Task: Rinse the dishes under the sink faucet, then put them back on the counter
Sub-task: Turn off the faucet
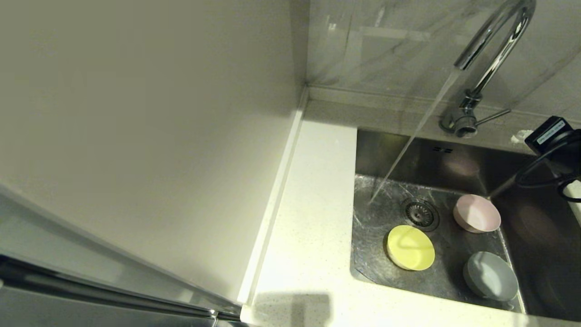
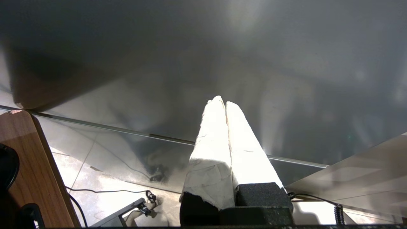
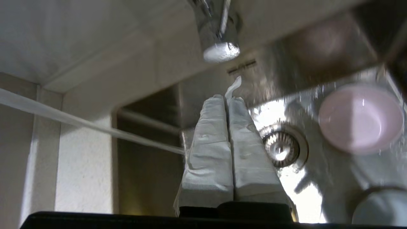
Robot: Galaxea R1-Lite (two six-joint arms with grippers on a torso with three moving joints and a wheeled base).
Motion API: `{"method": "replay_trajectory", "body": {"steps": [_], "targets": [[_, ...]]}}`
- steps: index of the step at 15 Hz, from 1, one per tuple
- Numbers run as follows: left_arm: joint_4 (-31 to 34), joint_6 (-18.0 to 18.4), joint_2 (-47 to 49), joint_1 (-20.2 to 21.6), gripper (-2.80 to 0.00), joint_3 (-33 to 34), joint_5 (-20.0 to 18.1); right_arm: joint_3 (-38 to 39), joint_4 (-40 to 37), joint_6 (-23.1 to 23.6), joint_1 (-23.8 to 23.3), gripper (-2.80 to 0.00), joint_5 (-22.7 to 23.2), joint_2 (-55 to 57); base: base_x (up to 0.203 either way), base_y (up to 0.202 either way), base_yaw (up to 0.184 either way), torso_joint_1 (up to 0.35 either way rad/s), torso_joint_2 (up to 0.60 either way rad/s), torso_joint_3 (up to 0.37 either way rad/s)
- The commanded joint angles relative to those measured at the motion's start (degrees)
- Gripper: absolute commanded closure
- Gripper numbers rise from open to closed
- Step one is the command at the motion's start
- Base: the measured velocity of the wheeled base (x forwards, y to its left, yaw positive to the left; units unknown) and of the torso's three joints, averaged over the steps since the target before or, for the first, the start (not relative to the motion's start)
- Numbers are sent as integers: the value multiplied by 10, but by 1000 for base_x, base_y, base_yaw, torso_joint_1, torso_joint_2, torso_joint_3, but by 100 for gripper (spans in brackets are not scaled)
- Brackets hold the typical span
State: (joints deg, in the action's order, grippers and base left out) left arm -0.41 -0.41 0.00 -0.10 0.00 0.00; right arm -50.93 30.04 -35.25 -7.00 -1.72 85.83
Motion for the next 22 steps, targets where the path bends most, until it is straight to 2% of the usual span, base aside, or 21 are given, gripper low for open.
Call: {"method": "replay_trajectory", "body": {"steps": [1, 3, 4, 8, 10, 15, 18, 22], "targets": [[0, 0, 0, 0, 0, 2, 0, 15, 51, 33, 11, 0, -3, 15, 0, 0, 0, 0, 0, 0], [0, 0, 0, 0, 0, 2, 0, 35, 127, 94, 22, 0, -3, 23, 0, 0, 0, 0, 0, 0], [0, 0, 0, 0, 0, 2, 0, 37, 144, 108, 27, 0, -4, 35, 0, 0, 0, 0, 0, 0], [0, 0, 0, 0, 0, 2, 0, 30, 148, 109, 28, 0, -7, 69, 0, 0, 0, 0, 0, 0], [0, 0, 0, 0, 0, 2, 0, 18, 150, 108, 28, 0, -26, 93, 0, 0, 0, 0, 0, 0], [0, 0, 0, 0, 0, 2, 0, -12, 159, 106, 26, 0, -33, 124, 0, 0, 0, 0, 0, 0], [0, 0, 0, 0, 0, 2, 0, -34, 176, 106, 26, 0, -58, 151, 0, 0, 0, 0, 0, 0], [0, 0, 0, 0, 0, 2, 0, -52, 180, 106, 19, 0, -62, 173, 0, 0, 0, 0, 0, 0]]}}
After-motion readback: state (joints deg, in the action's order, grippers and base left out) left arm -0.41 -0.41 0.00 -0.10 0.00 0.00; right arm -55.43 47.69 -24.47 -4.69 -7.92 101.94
